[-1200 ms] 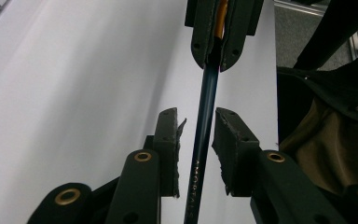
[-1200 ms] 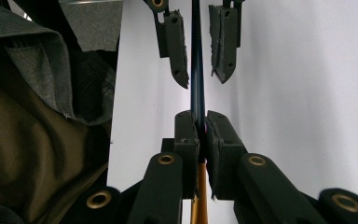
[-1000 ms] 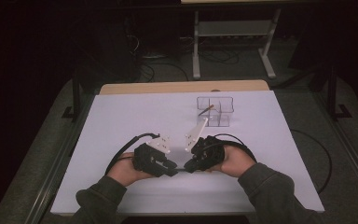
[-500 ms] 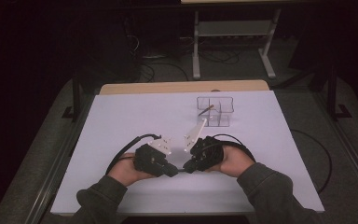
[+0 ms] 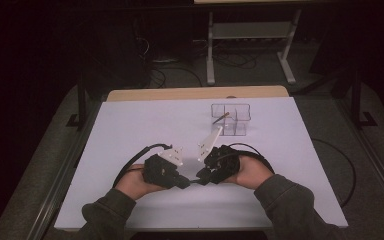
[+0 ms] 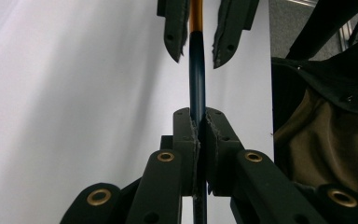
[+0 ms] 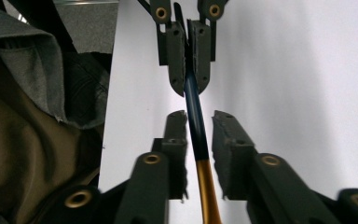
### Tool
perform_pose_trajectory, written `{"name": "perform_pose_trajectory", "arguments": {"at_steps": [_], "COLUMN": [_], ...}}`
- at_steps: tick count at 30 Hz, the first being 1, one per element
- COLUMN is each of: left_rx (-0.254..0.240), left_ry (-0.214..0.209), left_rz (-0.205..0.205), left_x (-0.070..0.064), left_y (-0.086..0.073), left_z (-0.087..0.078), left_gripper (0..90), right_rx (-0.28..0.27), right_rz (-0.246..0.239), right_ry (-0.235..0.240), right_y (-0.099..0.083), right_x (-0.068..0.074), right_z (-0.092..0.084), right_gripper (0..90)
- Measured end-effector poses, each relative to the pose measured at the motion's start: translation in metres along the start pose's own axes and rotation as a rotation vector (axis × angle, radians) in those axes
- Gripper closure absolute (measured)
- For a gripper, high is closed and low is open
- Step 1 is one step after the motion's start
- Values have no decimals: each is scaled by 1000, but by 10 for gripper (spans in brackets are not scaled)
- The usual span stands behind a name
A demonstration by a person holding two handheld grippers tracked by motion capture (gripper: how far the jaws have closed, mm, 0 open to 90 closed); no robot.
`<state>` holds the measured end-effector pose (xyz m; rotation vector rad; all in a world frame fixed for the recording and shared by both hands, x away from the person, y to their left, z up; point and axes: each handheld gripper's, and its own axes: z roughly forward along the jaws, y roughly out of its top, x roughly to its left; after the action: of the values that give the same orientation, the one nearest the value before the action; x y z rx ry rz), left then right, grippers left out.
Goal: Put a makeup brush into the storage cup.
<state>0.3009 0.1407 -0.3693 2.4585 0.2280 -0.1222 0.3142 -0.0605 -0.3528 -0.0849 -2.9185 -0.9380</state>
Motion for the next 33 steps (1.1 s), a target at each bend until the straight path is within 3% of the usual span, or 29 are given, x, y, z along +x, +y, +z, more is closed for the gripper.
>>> {"name": "perform_pose_trajectory", "arguments": {"at_steps": [13, 33], "left_rx": [-10, -41], "left_ry": [40, 140], "left_rz": [-44, -150], "left_x": [5, 16], "left_y": [-9, -13], "left_z": [-2, -9], "left_gripper": [838, 838], "right_rx": [-42, -58], "right_rz": [72, 115], "right_ry": [-49, -87], "right_y": [-10, -22], "right_x": [-7, -11], "right_z": [-10, -11], "right_gripper": [676, 640]}}
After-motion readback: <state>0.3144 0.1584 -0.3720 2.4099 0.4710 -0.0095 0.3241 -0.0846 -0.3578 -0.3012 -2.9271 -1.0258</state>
